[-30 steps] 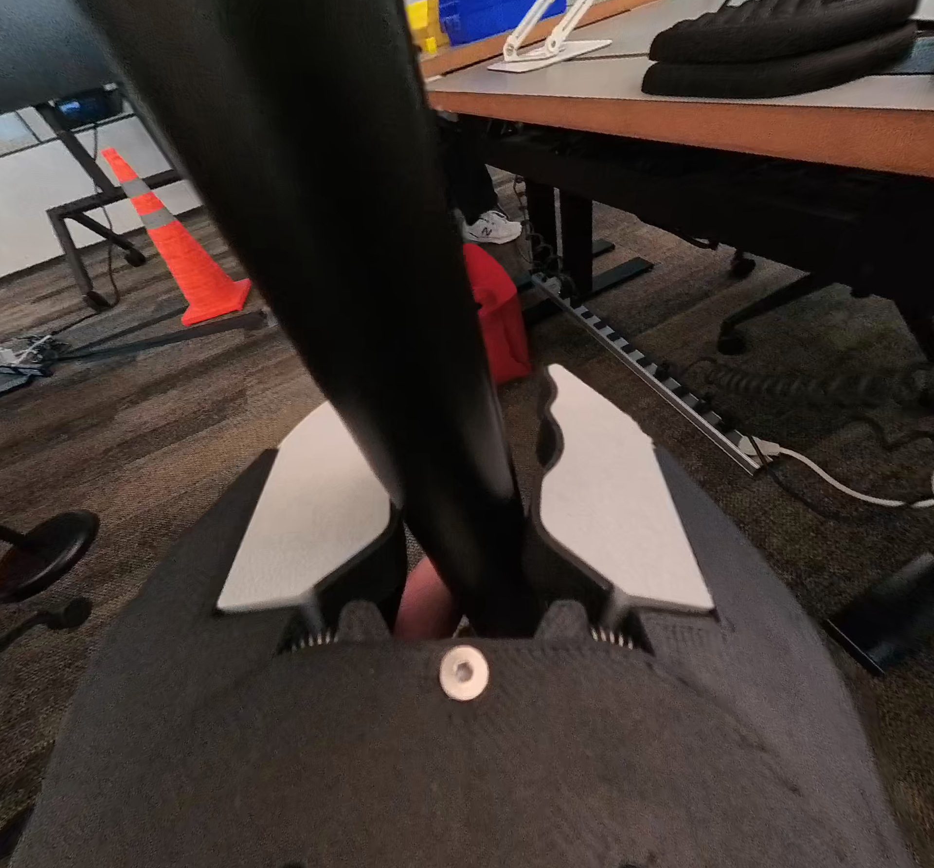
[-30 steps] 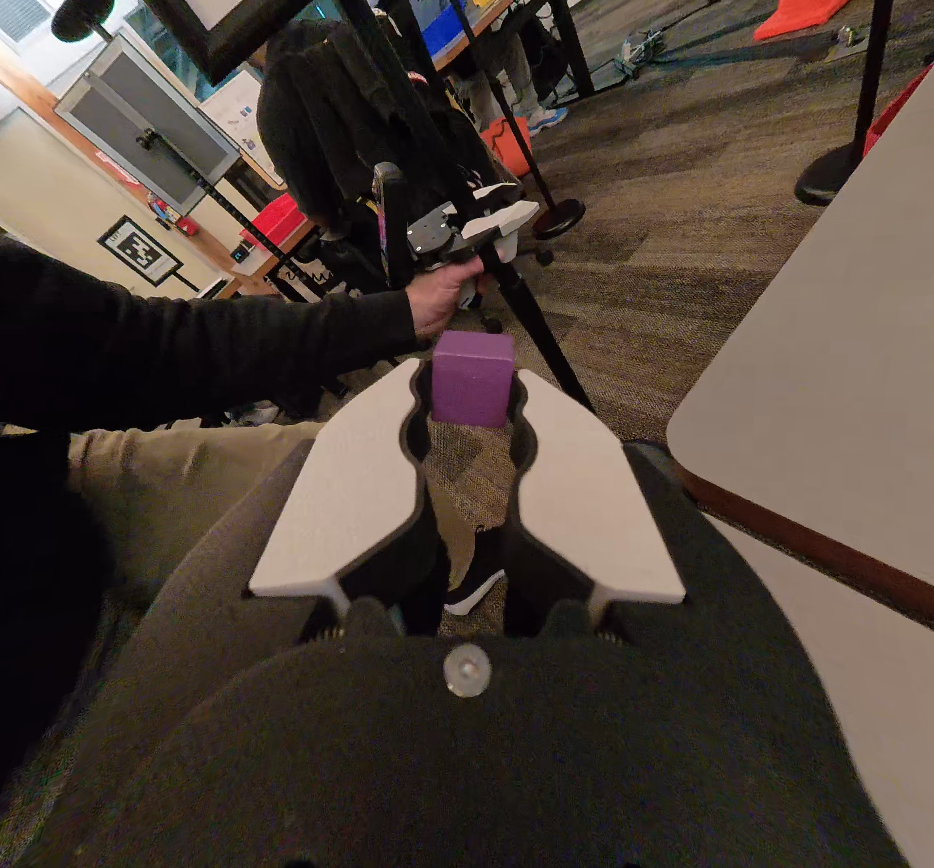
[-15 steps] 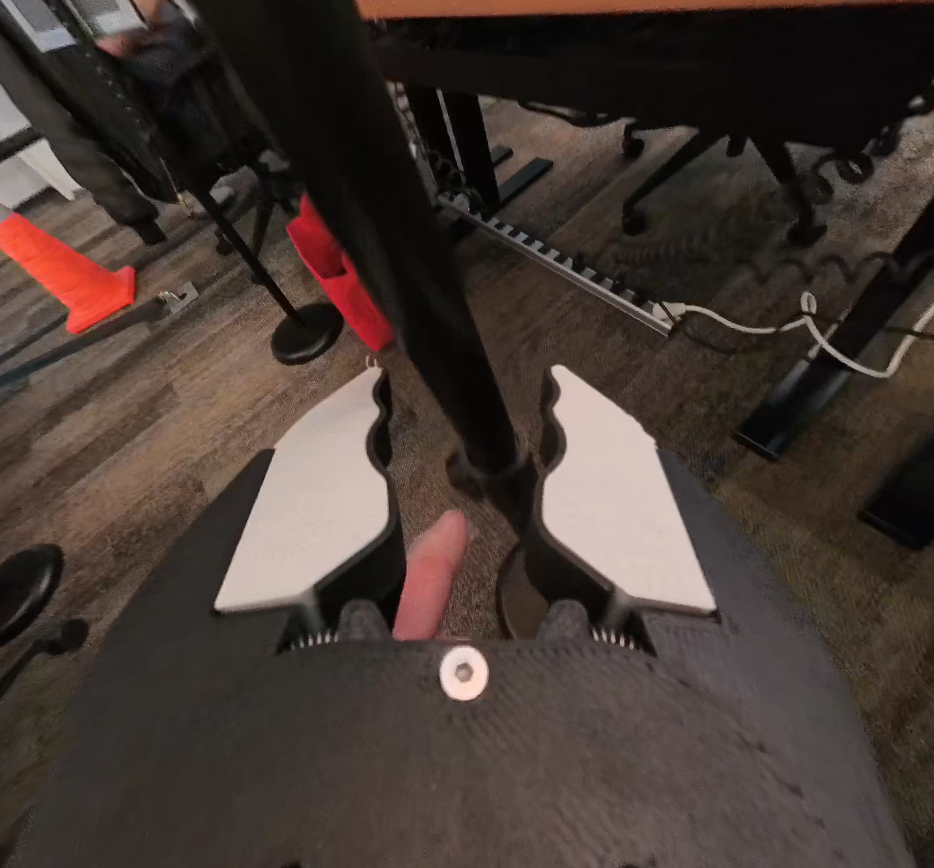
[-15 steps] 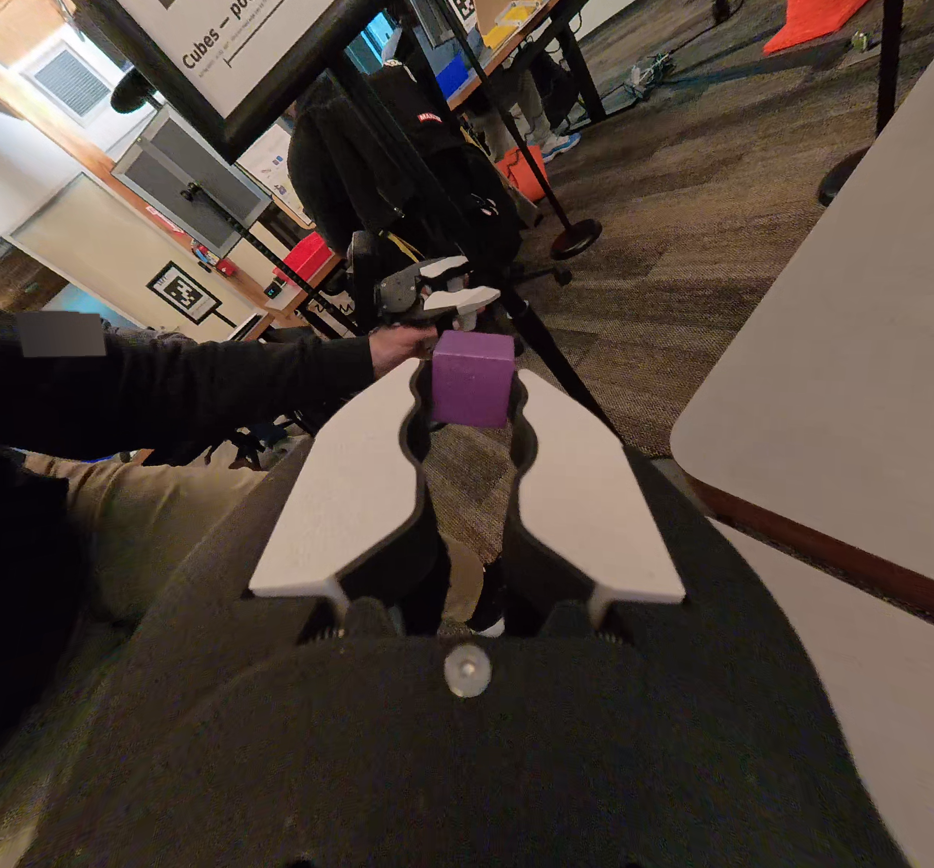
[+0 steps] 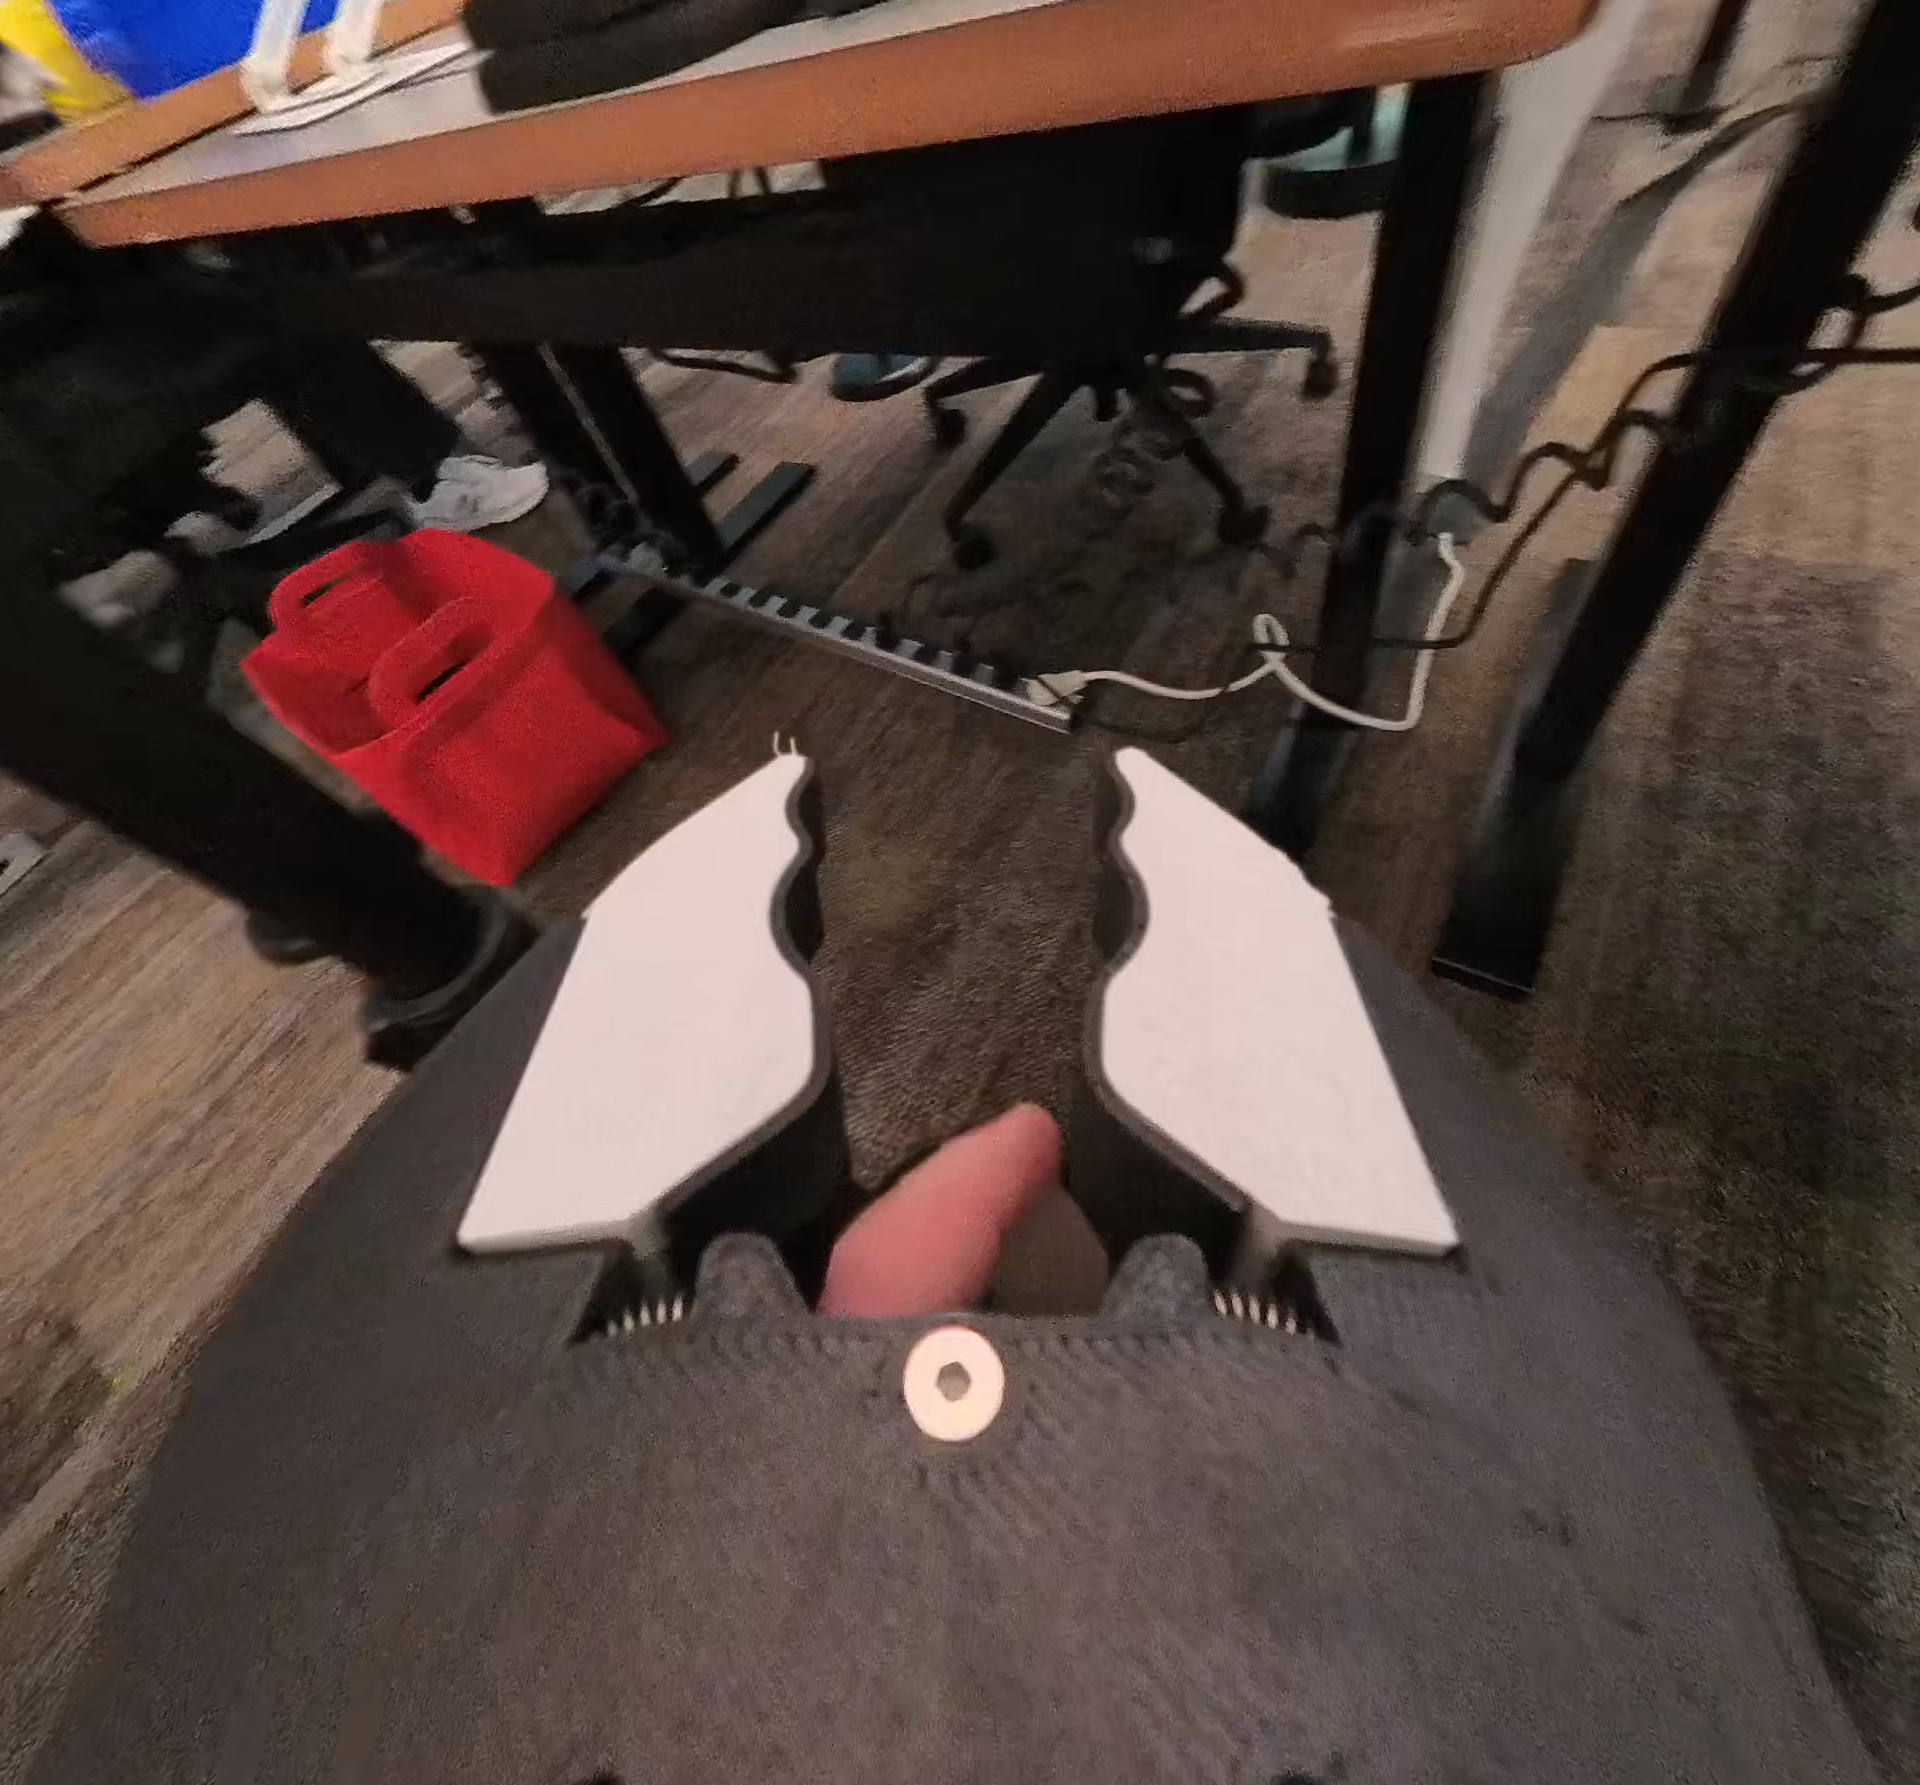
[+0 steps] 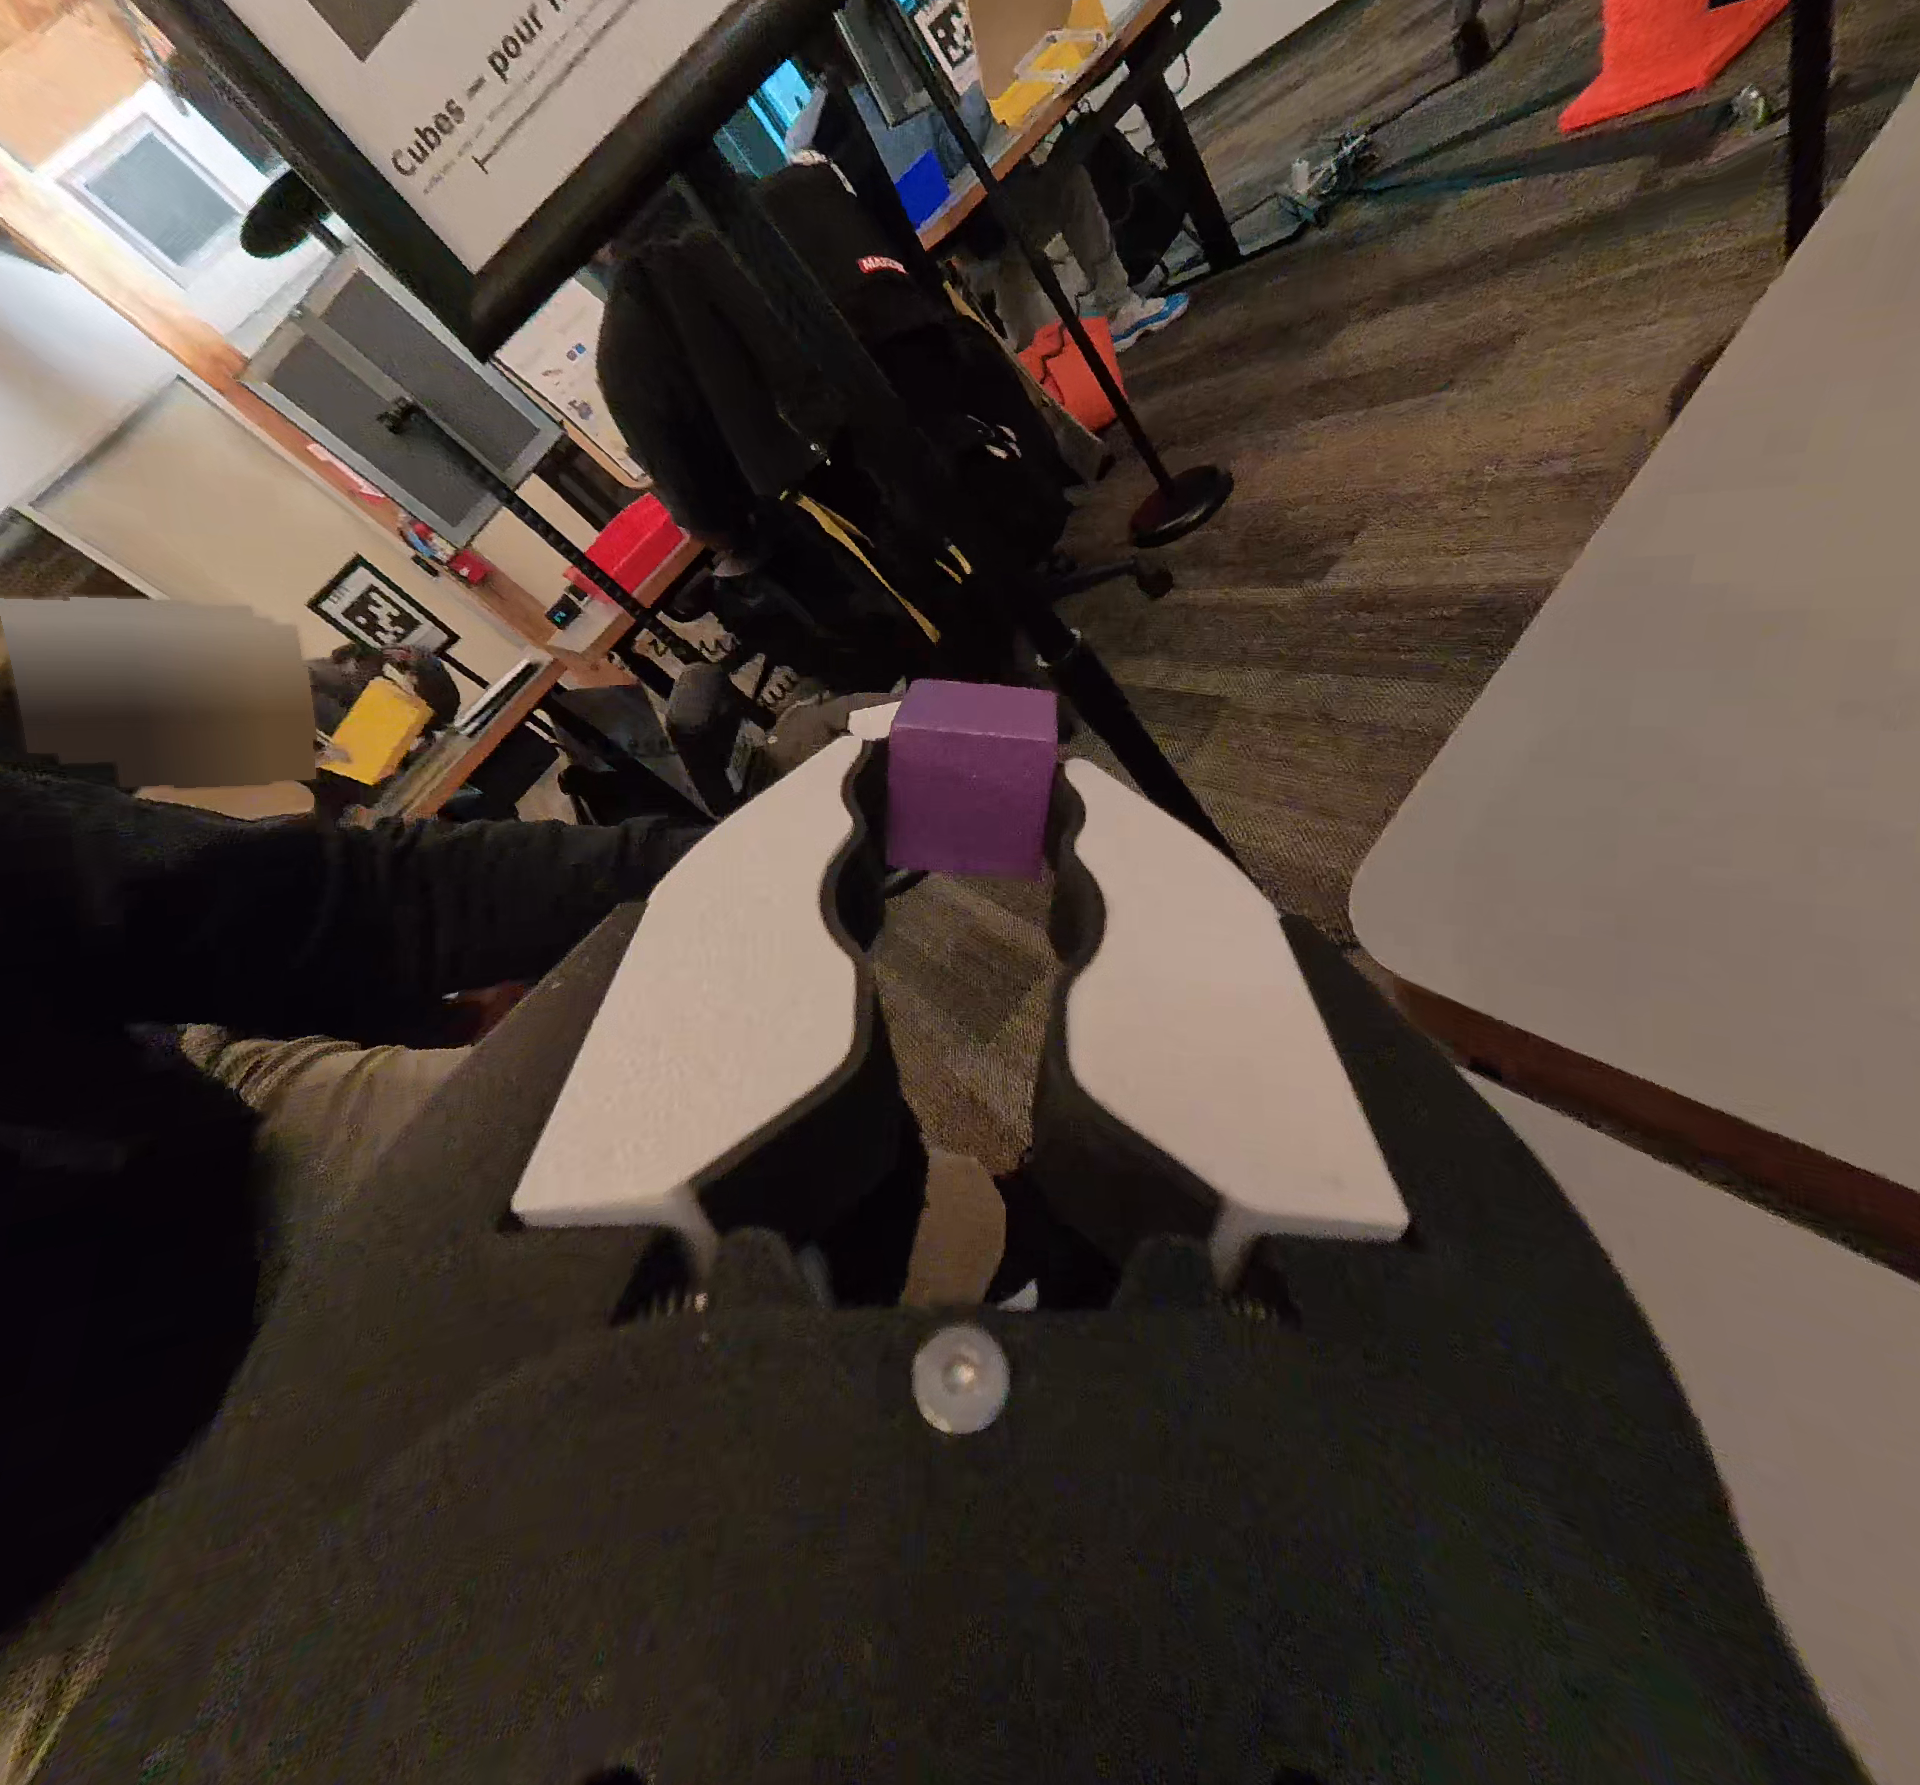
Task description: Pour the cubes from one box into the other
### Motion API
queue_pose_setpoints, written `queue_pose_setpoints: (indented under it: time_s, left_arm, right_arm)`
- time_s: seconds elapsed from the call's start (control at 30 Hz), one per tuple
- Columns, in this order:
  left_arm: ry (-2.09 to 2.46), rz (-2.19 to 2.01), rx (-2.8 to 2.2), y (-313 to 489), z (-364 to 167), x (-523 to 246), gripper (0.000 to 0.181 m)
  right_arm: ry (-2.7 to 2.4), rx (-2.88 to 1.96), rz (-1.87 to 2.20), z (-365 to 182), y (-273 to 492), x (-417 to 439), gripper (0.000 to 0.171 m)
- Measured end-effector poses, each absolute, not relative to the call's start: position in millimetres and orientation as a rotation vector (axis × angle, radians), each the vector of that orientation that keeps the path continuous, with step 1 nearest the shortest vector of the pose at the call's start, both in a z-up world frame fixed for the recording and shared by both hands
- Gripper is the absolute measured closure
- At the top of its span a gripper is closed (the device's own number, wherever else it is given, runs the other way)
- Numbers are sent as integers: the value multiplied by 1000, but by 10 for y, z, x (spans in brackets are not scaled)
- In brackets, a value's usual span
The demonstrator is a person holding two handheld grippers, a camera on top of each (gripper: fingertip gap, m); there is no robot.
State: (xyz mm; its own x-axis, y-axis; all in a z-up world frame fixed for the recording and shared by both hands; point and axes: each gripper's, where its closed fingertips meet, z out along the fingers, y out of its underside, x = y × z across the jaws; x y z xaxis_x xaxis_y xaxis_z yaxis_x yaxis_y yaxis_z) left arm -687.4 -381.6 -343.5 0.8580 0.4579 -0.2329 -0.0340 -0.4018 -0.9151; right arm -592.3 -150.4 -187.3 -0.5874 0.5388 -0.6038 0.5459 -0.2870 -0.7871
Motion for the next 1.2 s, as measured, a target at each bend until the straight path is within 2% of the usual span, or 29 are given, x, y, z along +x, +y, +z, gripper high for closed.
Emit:
queue_pose_setpoints:
  time_s: [0.13, 0.27, 0.4, 0.53, 0.63, 0.73, 0.87, 1.0, 1.13, 1.2]
  left_arm:
    - [-222, 396, -1889, -3701, -3301, -6336, 132]
    - [-50, 278, -1911, -3717, -3152, -5732, 127]
    - [64, 197, -1936, -3858, -2962, -5215, 124]
    - [158, 198, -1969, -4094, -2807, -4738, 125]
    - [116, 137, -1955, -4250, -2731, -4380, 126]
    - [120, 126, -1944, -4292, -2781, -4101, 127]
    - [216, 158, -1988, -4276, -2859, -3904, 124]
    - [89, 109, -1933, -4380, -2903, -3828, 133]
    - [-62, 53, -1983, -4275, -3251, -3917, 132]
    - [-140, 18, -1991, -4166, -3350, -3957, 130]
  right_arm:
    - [1954, 1546, -1992, -1942, -1685, -5591, 147]
    - [1892, 1693, -2076, -1428, -1989, -4679, 147]
    - [1902, 2143, -1867, -951, -1800, -3271, 148]
    - [1776, 2932, -1409, -539, -1084, -1451, 148]
    - [1472, 3344, -996, -616, -612, -120, 147]
    - [1221, 3457, -824, -901, -364, 695, 147]
    - [994, 3475, -706, -1312, -117, 1151, 146]
    - [852, 3434, -738, -1622, 42, 1335, 121]
    - [809, 3531, -664, -1627, 196, 1501, 129]
    - [752, 3570, -682, -1550, 219, 1556, 124]
